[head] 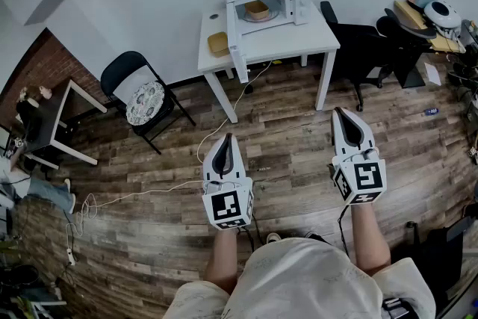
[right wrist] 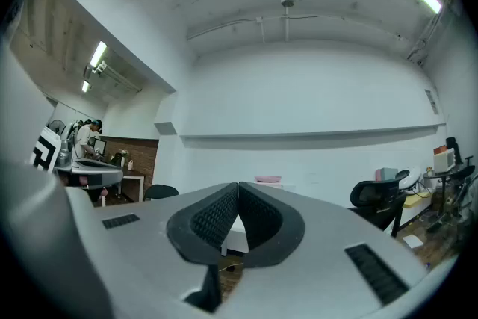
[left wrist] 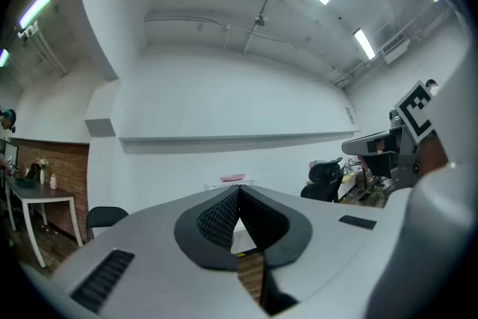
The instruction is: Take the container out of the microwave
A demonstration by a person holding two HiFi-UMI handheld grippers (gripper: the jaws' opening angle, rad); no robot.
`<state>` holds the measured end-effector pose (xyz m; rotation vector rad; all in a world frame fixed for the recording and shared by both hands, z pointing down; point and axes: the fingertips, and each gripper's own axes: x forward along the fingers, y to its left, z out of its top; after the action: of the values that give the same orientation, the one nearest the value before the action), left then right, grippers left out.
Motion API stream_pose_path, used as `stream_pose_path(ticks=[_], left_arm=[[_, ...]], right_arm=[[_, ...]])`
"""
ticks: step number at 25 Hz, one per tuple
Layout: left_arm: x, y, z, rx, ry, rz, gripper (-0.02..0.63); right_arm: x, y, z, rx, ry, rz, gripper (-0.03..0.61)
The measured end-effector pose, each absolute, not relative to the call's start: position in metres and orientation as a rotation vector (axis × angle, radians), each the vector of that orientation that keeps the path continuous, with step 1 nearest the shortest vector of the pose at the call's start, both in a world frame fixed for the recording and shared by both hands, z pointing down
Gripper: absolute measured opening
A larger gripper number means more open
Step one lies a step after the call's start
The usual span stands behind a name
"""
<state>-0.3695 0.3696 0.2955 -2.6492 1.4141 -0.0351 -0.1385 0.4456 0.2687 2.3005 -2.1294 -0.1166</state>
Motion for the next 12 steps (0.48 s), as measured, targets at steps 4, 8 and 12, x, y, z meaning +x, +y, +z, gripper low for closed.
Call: stream_pose_path(ticks=[4, 8, 12], left_arm=[[-0.381, 0.365, 0.293, -2.651, 1.413, -0.026, 0.008], [-0.392, 0.366, 0.295, -2.654, 1.399, -0.022, 0.008], [-0.406, 0.366, 0.299, -2.661, 1.396, -0.033, 0.008]], right_arm=[[-0.154, 0.441, 0.267, 2.292, -2.125, -0.122, 0.017], [-0.168, 0.442, 0.271, 2.299, -2.122, -0.108, 0.017], [-0.185, 0.441, 0.278, 2.308, -2.115, -0.08, 0.018]])
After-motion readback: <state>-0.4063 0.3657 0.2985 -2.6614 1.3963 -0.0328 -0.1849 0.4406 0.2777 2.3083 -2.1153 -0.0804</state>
